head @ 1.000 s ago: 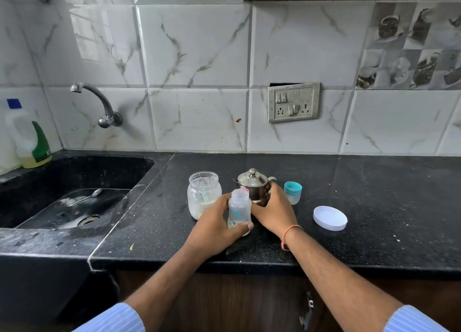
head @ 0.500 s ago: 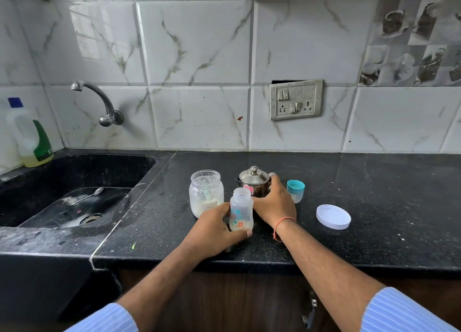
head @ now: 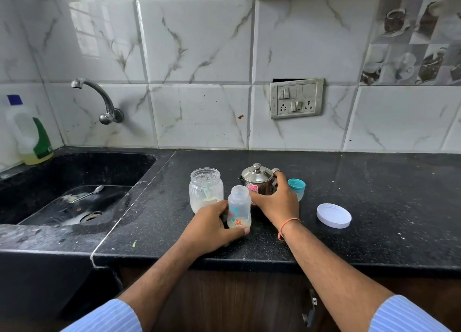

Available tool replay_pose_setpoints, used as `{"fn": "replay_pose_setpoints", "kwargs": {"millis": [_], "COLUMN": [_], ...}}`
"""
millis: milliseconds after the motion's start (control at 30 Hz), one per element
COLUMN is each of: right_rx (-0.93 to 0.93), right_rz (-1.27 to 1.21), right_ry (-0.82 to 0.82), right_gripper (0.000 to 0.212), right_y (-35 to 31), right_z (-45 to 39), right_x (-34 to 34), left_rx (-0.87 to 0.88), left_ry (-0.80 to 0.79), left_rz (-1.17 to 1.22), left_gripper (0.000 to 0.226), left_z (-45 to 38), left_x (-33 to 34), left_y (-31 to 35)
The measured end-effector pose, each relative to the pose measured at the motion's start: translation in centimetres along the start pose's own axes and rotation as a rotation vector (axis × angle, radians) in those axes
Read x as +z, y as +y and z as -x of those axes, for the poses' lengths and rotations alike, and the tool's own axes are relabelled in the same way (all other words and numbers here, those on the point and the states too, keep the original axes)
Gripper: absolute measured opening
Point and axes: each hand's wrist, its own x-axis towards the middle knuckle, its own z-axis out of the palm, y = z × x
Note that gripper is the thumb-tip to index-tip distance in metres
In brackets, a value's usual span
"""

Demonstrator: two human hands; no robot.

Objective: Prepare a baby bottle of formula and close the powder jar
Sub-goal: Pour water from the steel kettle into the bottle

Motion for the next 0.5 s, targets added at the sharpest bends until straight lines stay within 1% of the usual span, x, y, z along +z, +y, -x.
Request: {"fn": "replay_pose_setpoints", "kwargs": {"millis": [133,200,300,367,500], "right_rx": [-0.002,-0.018,-0.061,-0.09,-0.141], "right_rz": [-0.18,-0.247,-0.28,-0.281,-0.25], "right_ry": [0.043,0.066,0.117,0.132,0.117], "right_gripper": [0.102,0.098,0.092,0.093,0.091], "right_y": [0.4,0.5,0.5,0.4,0.8], "right_z": [0.3,0.4,0.8,1.0,1.2], "right_x": [-0.1,-0.2,-0.6,-1.0,-2.2], "left_rx": [0.004,0.002,0.0,-0.005,-0.024], "left_ry": [0.0,-0.005,-0.015,-0.019,-0.022], "left_rz": [0.006,0.015,0.033,0.043,0.02], "left_gripper": [0.044,0.045,0.041,0.041,0.046], "left_z": [0.2,0.2,0.2,0.2,-0.1], "left_x": [-0.1,-0.1,-0.1,-0.2,-0.2], "left_y": [0.3,0.4,0.5,0.6,0.3]}}
